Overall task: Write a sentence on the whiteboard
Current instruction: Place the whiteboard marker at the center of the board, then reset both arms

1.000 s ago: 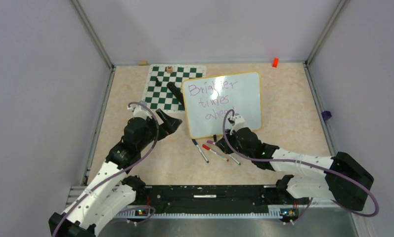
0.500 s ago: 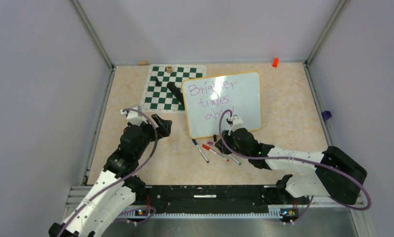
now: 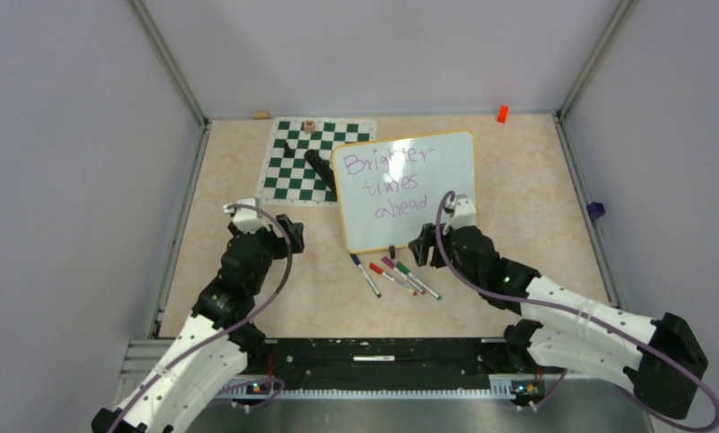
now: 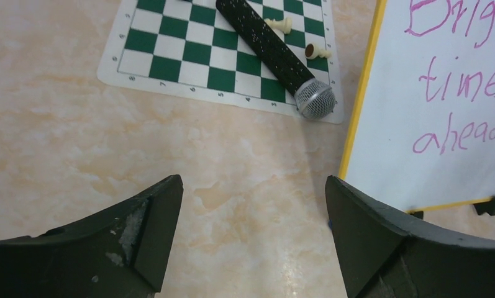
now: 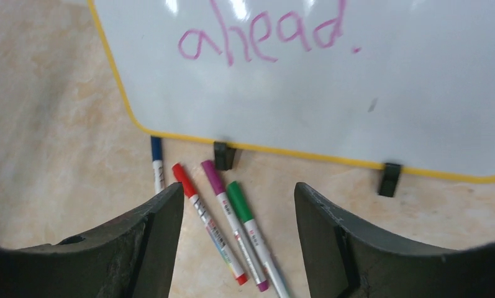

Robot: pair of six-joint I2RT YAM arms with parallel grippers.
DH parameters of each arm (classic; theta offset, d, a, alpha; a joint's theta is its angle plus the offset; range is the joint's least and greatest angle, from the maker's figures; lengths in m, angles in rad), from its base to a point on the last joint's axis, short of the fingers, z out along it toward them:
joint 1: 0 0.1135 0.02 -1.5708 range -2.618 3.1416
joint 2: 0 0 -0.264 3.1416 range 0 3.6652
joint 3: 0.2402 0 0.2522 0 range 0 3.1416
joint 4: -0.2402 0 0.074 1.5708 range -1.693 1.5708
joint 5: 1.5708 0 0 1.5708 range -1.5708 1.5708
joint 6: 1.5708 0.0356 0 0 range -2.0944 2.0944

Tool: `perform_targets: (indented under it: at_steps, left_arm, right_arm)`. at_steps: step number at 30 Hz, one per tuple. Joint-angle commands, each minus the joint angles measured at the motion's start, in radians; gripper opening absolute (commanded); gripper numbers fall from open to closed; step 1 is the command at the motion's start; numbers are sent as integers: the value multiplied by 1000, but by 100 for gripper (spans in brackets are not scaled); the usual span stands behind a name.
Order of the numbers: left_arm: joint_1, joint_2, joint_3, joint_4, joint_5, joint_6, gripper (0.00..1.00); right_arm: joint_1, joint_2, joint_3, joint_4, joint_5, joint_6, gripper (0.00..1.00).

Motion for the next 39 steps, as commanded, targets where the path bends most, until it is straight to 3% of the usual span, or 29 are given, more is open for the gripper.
perform_targets:
  at_steps: [1, 5, 9, 13, 16, 21, 24, 28, 33, 37, 39]
  left_arm:
    - [1, -33, -50, 154, -73, 150, 91]
    - [2, -56, -146, 332, -169, 234, 96]
    - [14, -30, -236, 490, -233, 302, 97]
    - [70, 55, -296, 642, -274, 362, 99]
    - [142, 153, -325, 770, -231, 375, 98]
    - [227, 350, -398, 1093, -198, 392, 98]
    - [257, 480, -393, 1225, -197, 399, 98]
    - [285, 618, -359, 1334, -191, 412, 98]
    - [342, 754, -300, 1377, -79, 419, 97]
    - [360, 945, -279, 1551, -46, 461, 97]
    - [372, 953, -255, 1524, -17, 465, 99]
  right_arm:
    - [-86, -114, 76, -136, 189, -84, 64]
    - [-215, -221, 42, -122, 280, -119, 63]
    - [-289, -313, -57, -17, 475, -188, 62]
    - [-306, -378, -218, 226, 521, -368, 64]
    - [-336, -374, -335, 443, 510, -479, 65]
    - [-440, -242, -450, 759, 395, -595, 69]
    - [-543, -102, -469, 880, 246, -538, 67]
    - [-679, 76, -466, 1035, 113, -455, 67]
    - [-709, 244, -400, 1126, 88, -482, 68]
    - [-715, 306, -348, 1100, 68, -519, 67]
    - [-715, 369, -383, 1229, 54, -548, 66]
